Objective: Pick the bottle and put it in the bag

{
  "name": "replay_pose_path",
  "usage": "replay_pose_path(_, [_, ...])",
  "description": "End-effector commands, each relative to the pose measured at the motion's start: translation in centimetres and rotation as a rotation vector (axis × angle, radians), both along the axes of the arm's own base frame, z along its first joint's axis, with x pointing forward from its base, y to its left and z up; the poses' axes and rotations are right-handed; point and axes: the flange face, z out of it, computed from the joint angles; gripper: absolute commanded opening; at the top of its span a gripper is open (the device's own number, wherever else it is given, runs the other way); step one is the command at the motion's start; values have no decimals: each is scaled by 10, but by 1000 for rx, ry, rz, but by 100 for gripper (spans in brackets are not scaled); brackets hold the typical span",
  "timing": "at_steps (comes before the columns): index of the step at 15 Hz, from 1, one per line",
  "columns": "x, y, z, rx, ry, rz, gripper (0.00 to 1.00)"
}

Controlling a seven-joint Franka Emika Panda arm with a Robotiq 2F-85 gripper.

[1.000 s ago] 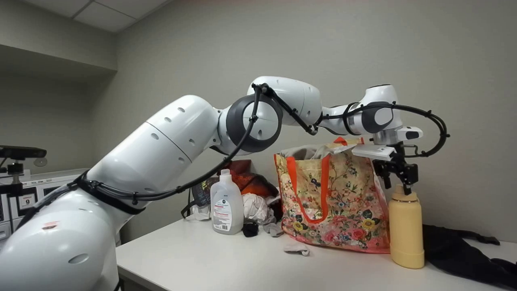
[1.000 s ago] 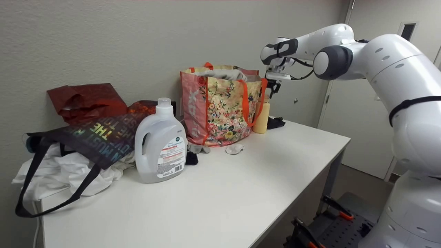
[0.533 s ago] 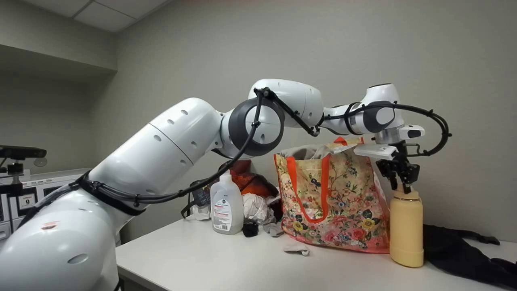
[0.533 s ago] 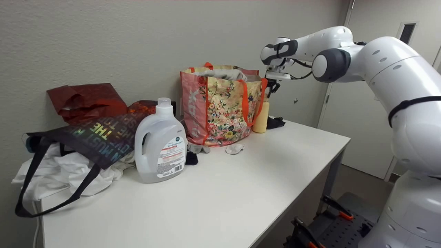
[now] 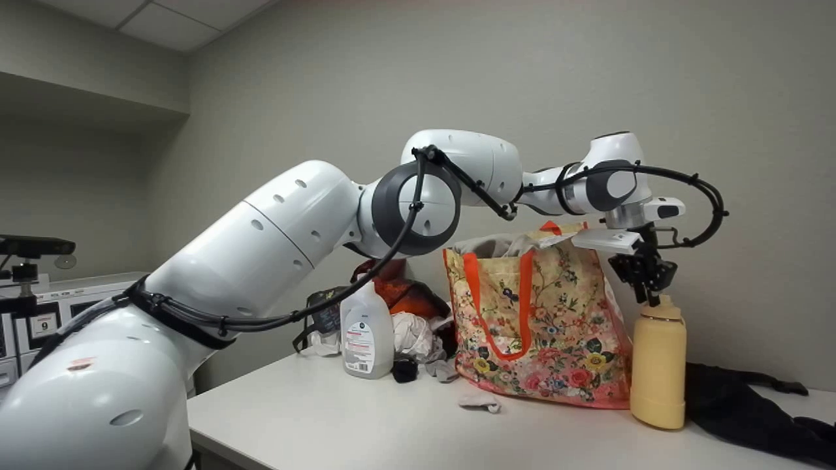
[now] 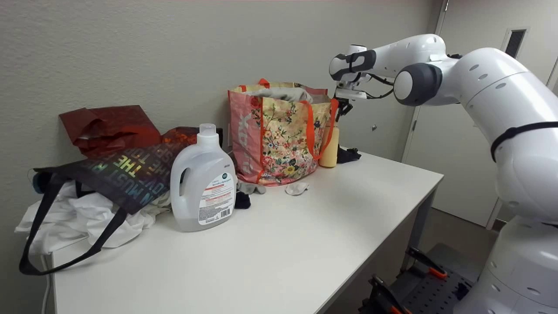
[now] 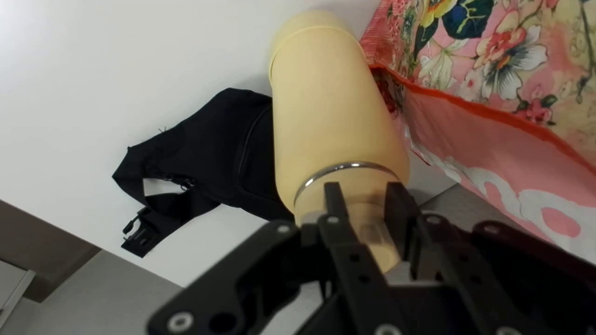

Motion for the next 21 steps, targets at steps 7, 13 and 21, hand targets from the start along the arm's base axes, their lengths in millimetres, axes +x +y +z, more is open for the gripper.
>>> replay_pose_path(7, [-3, 8, 68, -45, -77, -1, 34])
replay_pose_path(13, [-6, -3, 53, -55, -36, -21, 78])
replay_pose_path(21, [-3, -12, 15, -33, 19, -34, 100])
